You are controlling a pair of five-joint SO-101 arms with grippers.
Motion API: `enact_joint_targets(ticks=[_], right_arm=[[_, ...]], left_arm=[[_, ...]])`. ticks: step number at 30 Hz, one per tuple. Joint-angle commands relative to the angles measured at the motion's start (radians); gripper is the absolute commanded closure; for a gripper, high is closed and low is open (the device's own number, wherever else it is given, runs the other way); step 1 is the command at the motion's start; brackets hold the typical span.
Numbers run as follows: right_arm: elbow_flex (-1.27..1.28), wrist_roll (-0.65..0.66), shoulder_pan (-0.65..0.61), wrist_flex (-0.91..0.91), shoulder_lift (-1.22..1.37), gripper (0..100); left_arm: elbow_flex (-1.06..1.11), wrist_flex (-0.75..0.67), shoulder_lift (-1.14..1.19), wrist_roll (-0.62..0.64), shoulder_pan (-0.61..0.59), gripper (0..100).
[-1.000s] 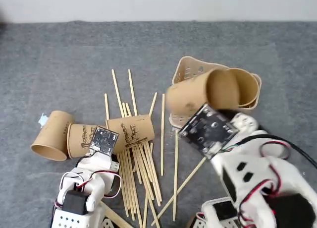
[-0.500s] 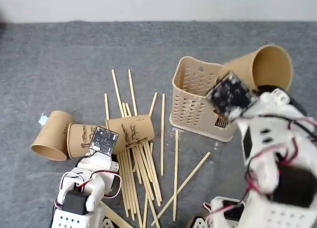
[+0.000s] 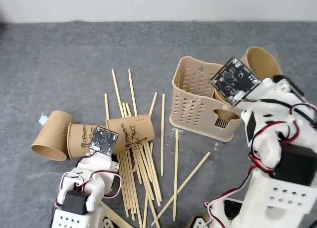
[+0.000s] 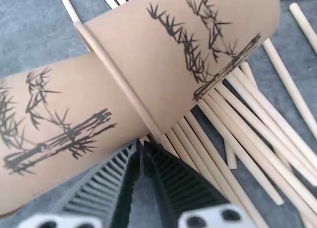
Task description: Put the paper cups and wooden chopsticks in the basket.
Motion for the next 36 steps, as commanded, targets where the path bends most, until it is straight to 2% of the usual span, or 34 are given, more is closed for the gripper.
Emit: enact_joint_targets(ticks=[1, 7, 11, 23, 31, 36], right_arm=[[-0.052, -0.051, -0.041, -0.015, 0.004, 80.1], [-0.051, -0.133, -0.168, -0.013, -0.039, 80.1], [-0.048, -0.150, -0.251, 0.058, -0.062, 80.1], [-0.034, -0.454, -0.418, 0.358, -0.124, 80.1], [0.129, -0.632, -0.441, 0.355, -0.124, 80.1], [0.192, -0.660, -0.440, 0.352, -0.124, 79.8]], left_arm=[[-0.015, 0.003, -0.017, 0.000, 0.003, 99], [-0.015, 0.003, -0.017, 0.000, 0.003, 99], [-0.015, 0.003, -0.017, 0.000, 0.003, 99], [-0.015, 0.003, -0.017, 0.000, 0.003, 99], [-0.015, 0.003, -0.017, 0.000, 0.005, 99], [-0.015, 0.003, -0.017, -0.003, 0.002, 99]])
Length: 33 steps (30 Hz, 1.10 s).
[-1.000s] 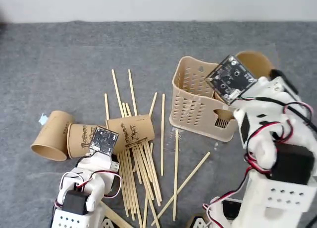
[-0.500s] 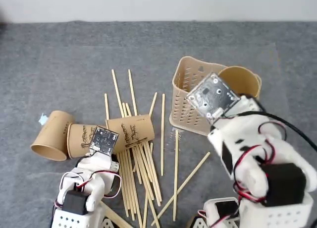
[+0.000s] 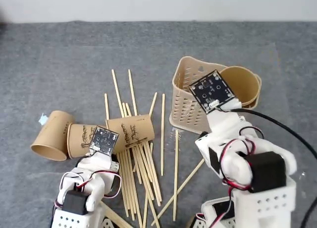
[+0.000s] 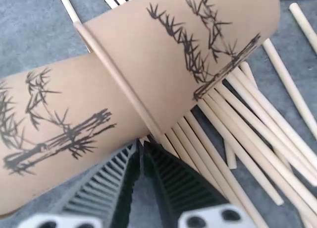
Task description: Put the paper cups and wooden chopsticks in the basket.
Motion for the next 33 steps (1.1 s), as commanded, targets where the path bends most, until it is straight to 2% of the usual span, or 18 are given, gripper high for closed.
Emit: enact_joint_targets(ticks=[1, 3, 11, 14, 19, 25, 30, 33], right_arm=[[0.003, -0.014, -0.007, 0.033, -0.019, 79.8], [0.008, -0.015, -0.007, 0.027, -0.019, 79.8], [0.009, -0.018, -0.007, -0.068, -0.012, 79.8], [0.009, -0.020, -0.016, -0.084, -0.008, 79.8], [0.009, -0.077, -0.153, -0.097, -0.007, 79.8], [0.006, -0.117, -0.344, -0.147, 0.114, 79.8], [0.002, -0.144, -0.354, -0.157, 0.268, 79.9], [0.002, -0.160, -0.355, -0.166, 0.295, 79.9]], left_arm=[[-0.021, 0.005, -0.017, -0.005, 0.000, 99], [-0.053, 0.020, -0.015, -0.005, -0.037, 99], [-0.357, 0.066, -0.017, -0.006, -0.414, 99], [-0.410, 0.066, -0.017, -0.006, -0.506, 99], [-0.438, 0.038, -0.018, -0.005, -0.605, 99], [-0.375, -0.072, -0.017, -0.005, -0.779, 99], [-0.157, -0.302, -0.017, -0.005, -0.790, 98], [-0.056, -0.425, -0.015, -0.055, -0.790, 92]])
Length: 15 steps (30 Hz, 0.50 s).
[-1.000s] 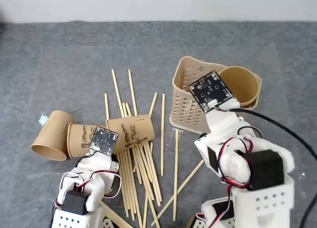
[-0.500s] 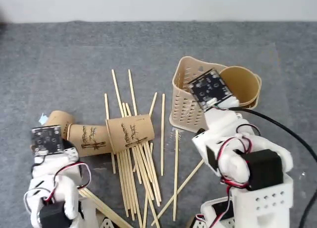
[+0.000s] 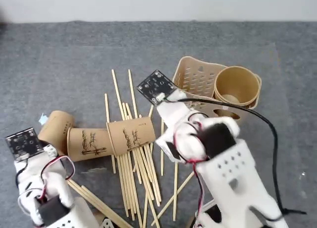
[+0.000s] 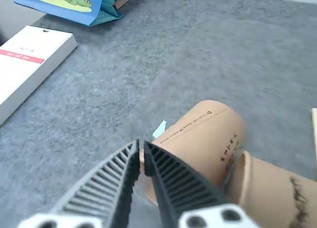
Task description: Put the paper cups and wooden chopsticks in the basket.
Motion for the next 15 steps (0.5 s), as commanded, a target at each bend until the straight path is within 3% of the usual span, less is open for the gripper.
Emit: enact_joint_targets(ticks=[1, 5, 10, 15], right_arm=[[-0.014, -0.017, -0.015, -0.022, 0.013, 79.9], [-0.014, -0.017, -0.010, -0.021, 0.013, 79.9], [-0.011, -0.017, -0.010, -0.022, 0.013, 79.9], [-0.011, -0.017, -0.010, -0.016, 0.013, 79.9]], left_arm=[[0.073, -0.138, -0.014, -0.097, -0.006, 88], [0.079, -0.132, -0.015, -0.249, -0.069, 80], [0.025, -0.126, -0.015, -0.341, -0.110, 79], [-0.047, -0.087, -0.014, -0.514, -0.147, 79]])
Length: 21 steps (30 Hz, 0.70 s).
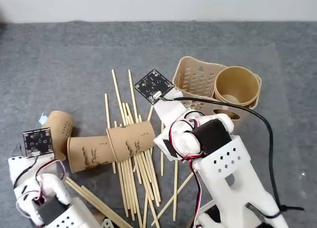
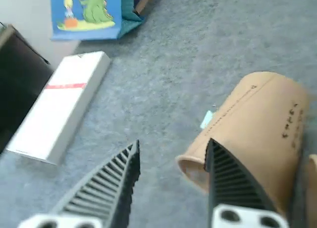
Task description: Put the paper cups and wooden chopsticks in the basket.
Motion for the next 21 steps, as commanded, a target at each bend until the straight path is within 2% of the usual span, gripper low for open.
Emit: enact_joint_targets(ticks=[1, 6, 10, 16, 21], right_arm=[[-0.011, -0.009, -0.004, -0.007, 0.002, 79.9], [-0.008, -0.029, -0.004, -0.005, 0.002, 79.9], [-0.008, -0.029, -0.004, -0.005, 0.002, 79.9], [-0.008, -0.041, -0.004, -0.002, 0.002, 80.0], [-0.008, -0.041, -0.004, -0.002, 0.002, 80.0]], left_arm=[[-0.122, 0.049, -0.014, -0.143, -0.014, 79], [-0.263, 0.238, -0.012, -0.336, -0.011, 79], [-0.341, 0.331, -0.012, -0.470, -0.009, 79], [-0.309, 0.328, -0.011, -0.681, -0.011, 79], [-0.259, 0.318, -0.009, -0.789, -0.009, 79]])
